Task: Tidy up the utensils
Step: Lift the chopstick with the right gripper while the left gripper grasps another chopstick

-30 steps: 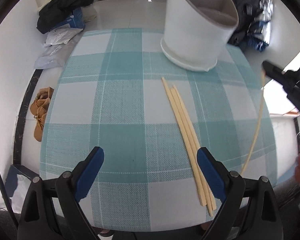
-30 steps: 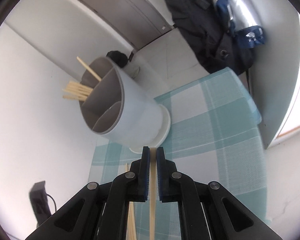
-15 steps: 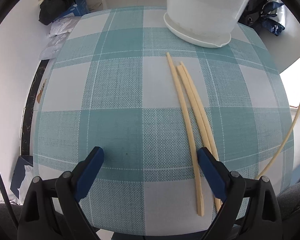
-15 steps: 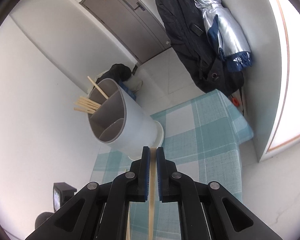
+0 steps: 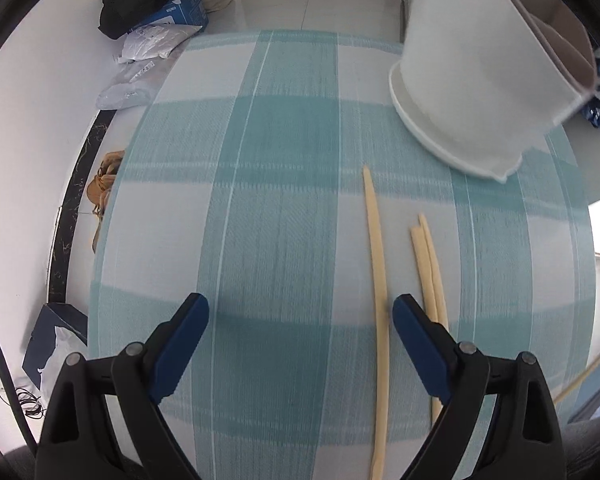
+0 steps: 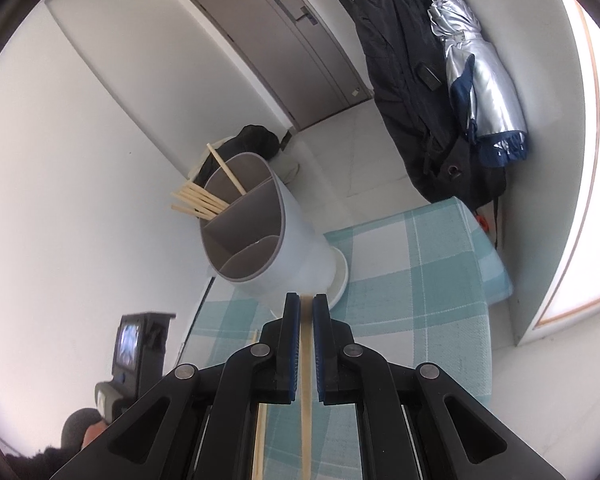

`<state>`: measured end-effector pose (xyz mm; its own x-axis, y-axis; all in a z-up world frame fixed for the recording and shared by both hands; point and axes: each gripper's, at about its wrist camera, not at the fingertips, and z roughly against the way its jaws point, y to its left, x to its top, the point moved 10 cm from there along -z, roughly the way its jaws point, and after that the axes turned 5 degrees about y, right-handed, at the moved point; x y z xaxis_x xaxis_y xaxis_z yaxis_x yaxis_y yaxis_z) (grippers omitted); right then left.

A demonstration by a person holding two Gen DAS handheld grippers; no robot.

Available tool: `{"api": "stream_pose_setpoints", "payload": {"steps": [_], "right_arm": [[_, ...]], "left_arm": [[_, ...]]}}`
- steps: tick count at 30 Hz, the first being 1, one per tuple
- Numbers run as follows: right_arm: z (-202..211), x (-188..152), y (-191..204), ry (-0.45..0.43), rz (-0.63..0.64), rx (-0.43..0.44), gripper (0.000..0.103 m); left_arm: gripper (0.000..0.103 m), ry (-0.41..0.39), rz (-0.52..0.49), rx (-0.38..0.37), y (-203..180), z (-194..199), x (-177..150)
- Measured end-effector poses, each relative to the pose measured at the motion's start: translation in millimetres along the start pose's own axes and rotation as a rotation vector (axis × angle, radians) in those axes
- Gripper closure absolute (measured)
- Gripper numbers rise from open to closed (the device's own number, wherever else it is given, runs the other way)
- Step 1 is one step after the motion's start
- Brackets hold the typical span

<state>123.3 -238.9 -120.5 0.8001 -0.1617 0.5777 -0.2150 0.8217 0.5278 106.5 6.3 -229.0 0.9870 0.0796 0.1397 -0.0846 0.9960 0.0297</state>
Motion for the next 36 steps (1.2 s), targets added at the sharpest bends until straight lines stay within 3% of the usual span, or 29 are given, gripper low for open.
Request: {"api": "stream_pose_setpoints", "payload": {"steps": [2,7,9,11,17,26,36], "right_arm": [[-1.1,0.7,-0.5,0.001,-0.001,0.002,0.097],[-5.2,3.0,-4.8,0.005,-0.012,0.005,0.097],[-8.0,3.5,-7.4,0.010,-0.004,-0.003,0.097],[-10.4,4.0,-11.1,0.014,-0.012,-0.005,0.097],[-15.1,7.3,-17.8,0.020,-0.039,-0.006,0.097],[-13.9,5.5,-8.5,0.013,0.005,-0.021,0.097],[2.1,-0.4,28.0,-0.052,0.129,-0.038,0.097]], "left_arm": [[0.023,0.002,-0.002,0.002,-2.1,-4.8,8.0],[0.025,-0.022,-0.037,0.010,-5.4,-7.4,19.6],[0.032,-0.024,-0.038,0.001,-6.1,-6.4,21.9],[0.056,-0.031,-0.029,-0.030,-7.6,-4.8,23.9],[0.101,-0.072,-0.022,-0.071,-13.6,-1.1,26.5],[0.102,-0.149,-0.005,-0.112,-17.7,25.9,31.9],[0.102,-0.367,0.005,-0.270,-25.0,109.2,18.0]]}}
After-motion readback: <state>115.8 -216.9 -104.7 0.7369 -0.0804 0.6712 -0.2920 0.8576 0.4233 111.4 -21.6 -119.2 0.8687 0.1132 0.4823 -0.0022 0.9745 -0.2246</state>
